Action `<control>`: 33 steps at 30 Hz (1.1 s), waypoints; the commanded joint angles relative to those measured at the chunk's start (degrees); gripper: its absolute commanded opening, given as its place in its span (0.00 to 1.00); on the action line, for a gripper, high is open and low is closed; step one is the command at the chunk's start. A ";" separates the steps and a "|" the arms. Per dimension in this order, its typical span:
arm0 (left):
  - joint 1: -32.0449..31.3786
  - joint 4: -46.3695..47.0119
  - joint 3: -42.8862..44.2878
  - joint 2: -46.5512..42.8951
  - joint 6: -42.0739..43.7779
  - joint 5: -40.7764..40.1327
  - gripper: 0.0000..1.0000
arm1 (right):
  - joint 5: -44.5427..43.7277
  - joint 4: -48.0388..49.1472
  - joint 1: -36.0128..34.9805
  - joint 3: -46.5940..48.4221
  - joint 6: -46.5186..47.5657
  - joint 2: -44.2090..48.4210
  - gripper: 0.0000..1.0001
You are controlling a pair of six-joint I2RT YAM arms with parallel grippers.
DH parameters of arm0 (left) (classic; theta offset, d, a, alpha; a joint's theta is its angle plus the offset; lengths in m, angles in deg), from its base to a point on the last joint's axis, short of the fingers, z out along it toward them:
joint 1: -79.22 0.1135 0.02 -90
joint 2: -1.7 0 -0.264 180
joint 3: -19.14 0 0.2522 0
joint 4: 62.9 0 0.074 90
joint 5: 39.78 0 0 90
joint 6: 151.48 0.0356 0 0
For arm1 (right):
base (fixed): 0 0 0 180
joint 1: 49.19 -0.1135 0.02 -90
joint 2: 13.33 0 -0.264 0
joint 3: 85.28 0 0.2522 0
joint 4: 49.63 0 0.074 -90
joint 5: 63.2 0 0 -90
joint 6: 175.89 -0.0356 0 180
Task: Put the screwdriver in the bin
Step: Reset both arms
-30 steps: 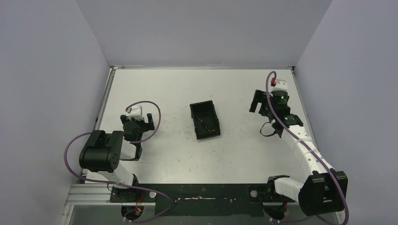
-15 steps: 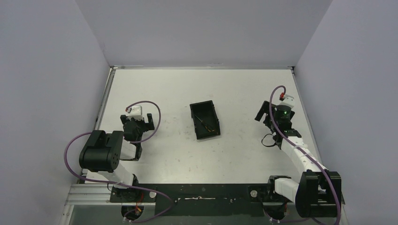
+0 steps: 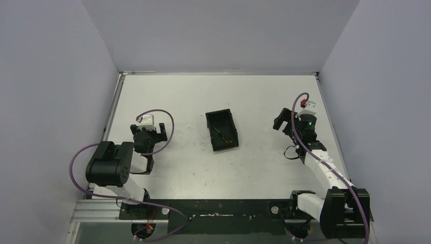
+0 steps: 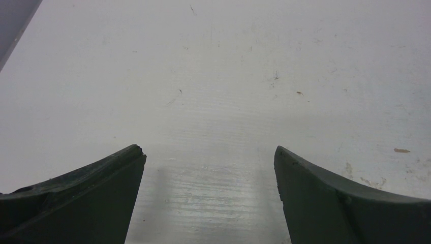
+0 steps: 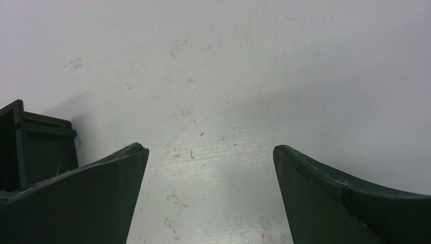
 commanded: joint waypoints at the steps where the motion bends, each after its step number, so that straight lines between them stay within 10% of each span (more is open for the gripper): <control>1: 0.28 3.43 1.46 -0.15 0.53 0.30 0.97 | 3.70 4.83 0.03 -0.32 1.00 2.06 1.00; 33: 0.28 3.40 1.43 -0.18 0.48 0.30 0.97 | 14.58 0.99 0.06 -1.01 0.22 21.84 1.00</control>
